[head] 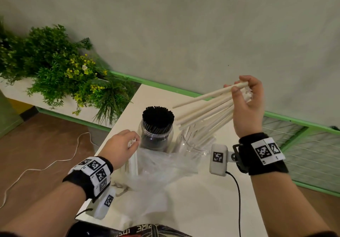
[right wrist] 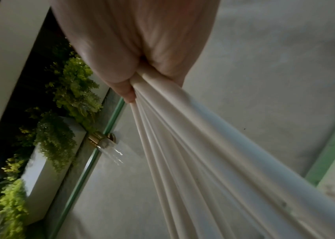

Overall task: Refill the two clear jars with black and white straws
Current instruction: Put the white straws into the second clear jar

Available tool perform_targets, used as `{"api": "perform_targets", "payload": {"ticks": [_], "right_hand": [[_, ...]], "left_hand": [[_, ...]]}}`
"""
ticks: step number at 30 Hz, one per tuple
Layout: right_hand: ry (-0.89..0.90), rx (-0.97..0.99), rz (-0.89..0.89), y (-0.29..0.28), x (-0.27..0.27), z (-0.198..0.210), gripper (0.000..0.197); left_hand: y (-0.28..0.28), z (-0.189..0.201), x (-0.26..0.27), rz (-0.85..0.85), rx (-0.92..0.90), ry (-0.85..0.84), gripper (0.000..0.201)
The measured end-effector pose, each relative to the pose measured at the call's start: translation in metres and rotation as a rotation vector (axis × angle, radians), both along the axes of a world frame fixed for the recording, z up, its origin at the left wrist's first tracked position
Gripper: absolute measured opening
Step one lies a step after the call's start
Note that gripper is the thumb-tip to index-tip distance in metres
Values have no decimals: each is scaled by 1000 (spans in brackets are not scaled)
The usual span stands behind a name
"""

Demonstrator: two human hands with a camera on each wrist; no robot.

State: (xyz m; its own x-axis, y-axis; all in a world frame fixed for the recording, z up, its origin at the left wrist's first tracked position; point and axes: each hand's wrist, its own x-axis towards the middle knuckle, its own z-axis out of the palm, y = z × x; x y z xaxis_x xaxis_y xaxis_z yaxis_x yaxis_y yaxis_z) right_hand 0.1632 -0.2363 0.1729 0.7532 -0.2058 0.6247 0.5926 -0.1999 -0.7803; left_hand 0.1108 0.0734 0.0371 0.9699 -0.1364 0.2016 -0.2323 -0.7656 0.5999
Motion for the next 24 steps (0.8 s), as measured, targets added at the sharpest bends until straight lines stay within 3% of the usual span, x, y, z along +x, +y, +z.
{"api": "perform_targets", "payload": {"ticks": [7, 19, 24], "right_hand": [[93, -68, -57, -19, 8, -20, 27], [41, -306, -77, -2, 18, -46, 40], [99, -396, -26, 1, 29, -79, 28]], "left_hand": [[-6, 0, -1, 29, 7, 16, 10], [-12, 0, -6, 66, 6, 7, 13], [-13, -1, -9, 82, 5, 1, 13]]}}
